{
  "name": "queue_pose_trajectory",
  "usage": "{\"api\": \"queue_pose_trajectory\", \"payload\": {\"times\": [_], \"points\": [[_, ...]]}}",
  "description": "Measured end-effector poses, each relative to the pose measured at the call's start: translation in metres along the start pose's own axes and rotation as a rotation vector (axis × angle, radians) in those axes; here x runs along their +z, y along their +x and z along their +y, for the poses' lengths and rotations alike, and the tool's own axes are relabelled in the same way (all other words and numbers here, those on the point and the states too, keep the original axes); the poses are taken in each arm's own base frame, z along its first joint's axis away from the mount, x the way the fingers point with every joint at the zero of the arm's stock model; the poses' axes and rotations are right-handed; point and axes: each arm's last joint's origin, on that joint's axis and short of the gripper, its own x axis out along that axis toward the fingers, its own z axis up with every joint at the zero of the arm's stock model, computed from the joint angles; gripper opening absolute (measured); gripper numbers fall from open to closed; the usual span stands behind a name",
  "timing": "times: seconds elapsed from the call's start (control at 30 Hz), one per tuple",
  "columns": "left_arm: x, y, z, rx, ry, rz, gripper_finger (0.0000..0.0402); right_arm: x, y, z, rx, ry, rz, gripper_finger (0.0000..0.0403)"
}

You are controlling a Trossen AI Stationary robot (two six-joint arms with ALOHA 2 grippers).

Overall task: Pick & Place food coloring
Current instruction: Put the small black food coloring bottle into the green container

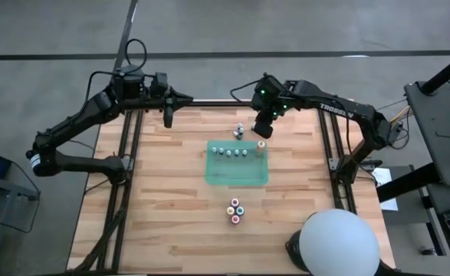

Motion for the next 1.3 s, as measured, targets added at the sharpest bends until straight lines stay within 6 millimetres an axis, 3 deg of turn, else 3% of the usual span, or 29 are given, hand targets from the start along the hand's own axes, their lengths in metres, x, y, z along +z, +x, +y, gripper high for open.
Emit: {"api": "queue_pose_trajectory", "payload": {"times": [0.47,0.83,1.13,1.3], "points": [[-0.033,-0.003,0.000,0.003,-0.111,-0.231,0.0000,-0.007,0.010,0.000,0.003,0.018,0.017,0.0043],[-0.048,-0.002,-0.024,-0.053,-0.078,-0.330,0.0000,-0.007,0.010,0.000,0.002,0.032,0.008,0.0043],[-0.055,0.002,-0.042,-0.185,-0.087,-0.279,0.0000,-0.006,0.010,0.000,0.003,0.068,0.007,0.0043],[-0.055,-0.006,-0.054,-0.247,-0.118,-0.268,0.0000,-0.006,0.010,0.000,0.008,0.075,0.007,0.0043]]}}
